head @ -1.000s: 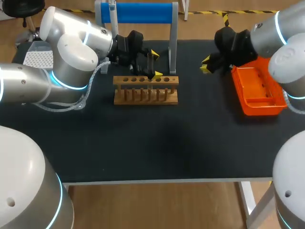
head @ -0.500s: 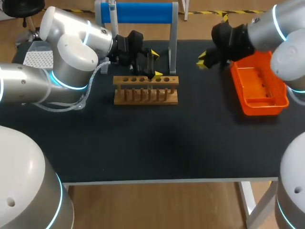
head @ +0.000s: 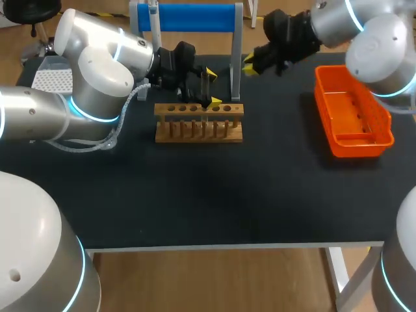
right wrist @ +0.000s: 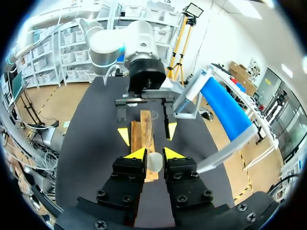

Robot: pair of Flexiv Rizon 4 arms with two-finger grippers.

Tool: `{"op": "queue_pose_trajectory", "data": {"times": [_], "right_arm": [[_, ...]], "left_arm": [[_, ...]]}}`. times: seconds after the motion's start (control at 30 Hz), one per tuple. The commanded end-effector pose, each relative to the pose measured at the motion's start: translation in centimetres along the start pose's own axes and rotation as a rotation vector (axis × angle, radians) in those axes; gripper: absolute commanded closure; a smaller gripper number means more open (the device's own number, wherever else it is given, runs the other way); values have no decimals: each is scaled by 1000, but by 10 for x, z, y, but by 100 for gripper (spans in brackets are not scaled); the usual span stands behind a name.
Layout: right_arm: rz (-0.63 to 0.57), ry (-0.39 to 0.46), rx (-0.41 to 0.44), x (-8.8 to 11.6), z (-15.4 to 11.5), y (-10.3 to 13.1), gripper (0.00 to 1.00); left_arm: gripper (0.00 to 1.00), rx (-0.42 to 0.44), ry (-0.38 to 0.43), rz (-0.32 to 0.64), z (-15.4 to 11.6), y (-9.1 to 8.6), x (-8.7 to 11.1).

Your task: Invert the test tube, pick up the pipette, mount the tip to pipette, aspirate from beaker and dispense into the tube, eject the tip, return the pipette, and cap with the stopper.

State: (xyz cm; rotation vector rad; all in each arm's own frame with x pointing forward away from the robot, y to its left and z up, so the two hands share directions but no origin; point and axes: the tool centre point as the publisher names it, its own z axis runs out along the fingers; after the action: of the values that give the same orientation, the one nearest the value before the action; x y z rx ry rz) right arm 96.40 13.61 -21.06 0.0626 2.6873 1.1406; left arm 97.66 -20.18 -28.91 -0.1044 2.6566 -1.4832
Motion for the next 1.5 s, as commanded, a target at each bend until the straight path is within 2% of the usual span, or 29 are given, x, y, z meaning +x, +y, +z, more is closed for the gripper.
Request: {"op": "queue_pose_trajectory", "data": {"times": [0.03, 0.3, 0.53, 1.0, 1.5], "right_arm": [[-12, 41, 8, -11, 15, 15, 100], [-37, 81, -6, -18, 31, 42, 100], [-34, 107, -6, -14, 39, 55, 100], [-28, 161, 6, 0, 52, 59, 100], [-43, 182, 36, 6, 71, 53, 100]], "left_arm": [[0, -2, 6, -1, 0, 0, -2], [0, -2, 6, -1, 0, 0, -2], [0, -2, 6, -1, 0, 0, -2], [0, -2, 6, -1, 0, 0, -2], [0, -2, 6, -1, 0, 0, -2]]}}
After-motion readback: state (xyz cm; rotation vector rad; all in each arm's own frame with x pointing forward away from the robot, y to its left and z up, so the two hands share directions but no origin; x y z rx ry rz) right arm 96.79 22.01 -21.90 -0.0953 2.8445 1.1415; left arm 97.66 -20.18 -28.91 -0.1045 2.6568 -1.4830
